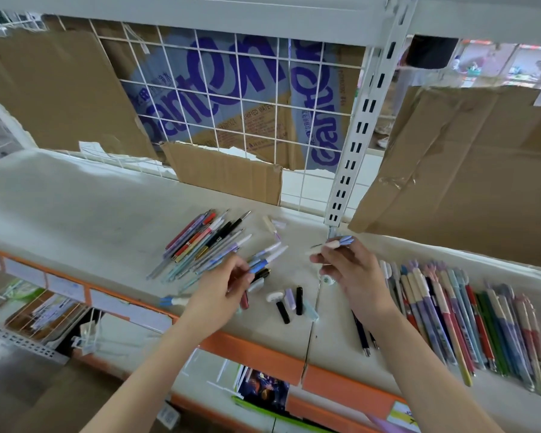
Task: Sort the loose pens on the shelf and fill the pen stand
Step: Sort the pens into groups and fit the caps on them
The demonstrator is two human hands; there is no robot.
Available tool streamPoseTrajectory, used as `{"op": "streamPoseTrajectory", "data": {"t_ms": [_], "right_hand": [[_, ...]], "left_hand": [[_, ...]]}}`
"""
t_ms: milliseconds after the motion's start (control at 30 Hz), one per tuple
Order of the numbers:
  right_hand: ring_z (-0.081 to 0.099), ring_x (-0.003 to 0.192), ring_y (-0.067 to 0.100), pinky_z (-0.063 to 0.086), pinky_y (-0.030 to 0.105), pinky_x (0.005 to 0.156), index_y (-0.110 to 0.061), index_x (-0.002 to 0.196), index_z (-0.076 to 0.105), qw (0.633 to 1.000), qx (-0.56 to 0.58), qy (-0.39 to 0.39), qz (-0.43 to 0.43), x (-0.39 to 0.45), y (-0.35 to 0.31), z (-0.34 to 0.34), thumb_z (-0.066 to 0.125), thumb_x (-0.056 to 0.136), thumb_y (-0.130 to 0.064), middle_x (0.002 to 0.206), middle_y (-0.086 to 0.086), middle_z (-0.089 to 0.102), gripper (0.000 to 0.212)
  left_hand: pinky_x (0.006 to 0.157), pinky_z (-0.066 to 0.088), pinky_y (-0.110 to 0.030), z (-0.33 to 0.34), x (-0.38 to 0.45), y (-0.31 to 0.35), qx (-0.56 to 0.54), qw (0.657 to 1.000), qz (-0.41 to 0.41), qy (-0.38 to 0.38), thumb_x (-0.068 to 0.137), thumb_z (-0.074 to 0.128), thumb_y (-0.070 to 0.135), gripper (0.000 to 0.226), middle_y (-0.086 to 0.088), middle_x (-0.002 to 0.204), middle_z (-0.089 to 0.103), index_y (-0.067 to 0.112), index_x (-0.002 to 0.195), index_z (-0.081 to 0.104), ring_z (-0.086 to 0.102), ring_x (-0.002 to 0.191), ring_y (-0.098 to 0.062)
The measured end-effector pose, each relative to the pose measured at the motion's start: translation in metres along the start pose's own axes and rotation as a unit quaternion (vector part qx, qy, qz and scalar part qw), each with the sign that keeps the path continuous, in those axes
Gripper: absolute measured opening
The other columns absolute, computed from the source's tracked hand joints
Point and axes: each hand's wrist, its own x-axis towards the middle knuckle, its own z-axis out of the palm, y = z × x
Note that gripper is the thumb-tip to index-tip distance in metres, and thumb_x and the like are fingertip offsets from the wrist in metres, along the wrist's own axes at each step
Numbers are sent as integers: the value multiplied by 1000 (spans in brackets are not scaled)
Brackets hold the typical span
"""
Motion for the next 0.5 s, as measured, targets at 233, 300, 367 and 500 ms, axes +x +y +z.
{"op": "streamPoseTrajectory", "data": {"t_ms": [233,300,367,500], "right_hand": [[68,74,16,49,20,58,-5,89,56,1000,28,-10,-4,-1,-1,4,53,90,4,71,1,68,10],[68,74,17,49,21,59,-5,91,56,999,30,-18,4,-1,0,4,53,91,3,71,3,69,9],[67,74,18,49,22,59,-5,91,56,1000,19,-22,8,-1,1,3,53,91,2,72,5,68,8],[65,69,16,48,22,57,-4,89,56,1000,11,-16,-7,1,-2,-1,53,91,4,69,2,66,9]], "left_hand": [[58,45,-28,5,-7,-1,-45,998,34,-6,93,55,15,15,-2,66,60,25,83,48,56,59,-14],[62,45,-41,5,-7,-2,-47,998,43,-8,93,55,15,15,-5,66,58,25,84,48,56,62,-25],[64,45,-45,7,-8,-3,-47,998,47,-6,93,55,15,14,-4,66,58,24,84,48,56,64,-29],[64,45,-44,9,-10,0,-58,997,46,0,92,56,15,12,-4,66,58,22,84,49,56,64,-29]]}}
